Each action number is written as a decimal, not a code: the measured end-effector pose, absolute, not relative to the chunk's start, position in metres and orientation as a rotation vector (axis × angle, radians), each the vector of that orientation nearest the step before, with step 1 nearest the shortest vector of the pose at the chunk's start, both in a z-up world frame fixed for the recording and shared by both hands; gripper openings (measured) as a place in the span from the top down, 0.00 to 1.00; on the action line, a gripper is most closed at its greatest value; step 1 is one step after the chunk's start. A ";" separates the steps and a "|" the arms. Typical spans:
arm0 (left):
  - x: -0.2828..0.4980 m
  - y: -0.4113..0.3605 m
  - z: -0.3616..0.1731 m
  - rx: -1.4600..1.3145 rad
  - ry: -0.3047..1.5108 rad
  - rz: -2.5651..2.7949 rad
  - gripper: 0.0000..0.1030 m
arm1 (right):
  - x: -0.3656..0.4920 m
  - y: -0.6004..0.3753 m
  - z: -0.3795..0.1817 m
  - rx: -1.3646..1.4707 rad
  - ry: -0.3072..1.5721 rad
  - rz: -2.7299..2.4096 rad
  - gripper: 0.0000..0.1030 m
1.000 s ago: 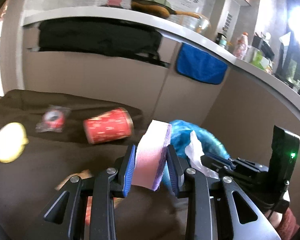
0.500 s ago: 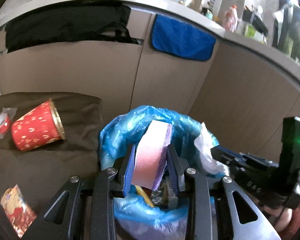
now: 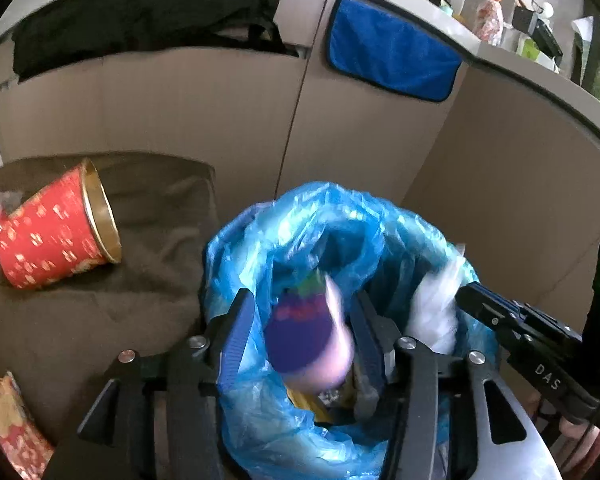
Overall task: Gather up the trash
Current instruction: 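Carry the sponge and white tissue into the blue-lined bin and open both grippers, then grasp the red snack wrapper on the table with the right gripper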
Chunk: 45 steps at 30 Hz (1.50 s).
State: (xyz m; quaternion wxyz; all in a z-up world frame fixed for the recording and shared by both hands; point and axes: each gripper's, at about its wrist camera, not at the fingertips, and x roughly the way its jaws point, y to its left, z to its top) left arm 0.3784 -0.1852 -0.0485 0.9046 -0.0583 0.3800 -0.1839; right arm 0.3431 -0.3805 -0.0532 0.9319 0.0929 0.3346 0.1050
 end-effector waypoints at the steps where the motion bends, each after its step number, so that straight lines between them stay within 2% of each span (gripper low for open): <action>1: 0.377 -0.185 -0.045 -0.110 0.769 -0.375 0.50 | 0.341 -0.381 -0.052 0.191 0.676 0.215 0.85; 5: 0.369 -0.177 -0.031 -0.105 0.725 -0.373 0.47 | 0.338 -0.379 -0.045 0.194 0.668 0.217 0.77; 12: 0.347 -0.133 -0.009 -0.088 0.696 -0.344 0.47 | 0.328 -0.355 -0.036 0.168 0.683 0.262 0.77; 22: 0.310 -0.004 0.002 -0.109 0.707 -0.189 0.47 | 0.320 -0.249 -0.027 0.069 0.725 0.502 0.77; 31: 0.284 0.118 -0.014 -0.213 0.729 -0.042 0.47 | 0.316 -0.129 -0.043 -0.040 0.821 0.758 0.77; 45: 0.270 0.169 -0.032 -0.281 0.704 -0.008 0.46 | 0.333 -0.082 -0.063 -0.190 0.879 0.656 0.77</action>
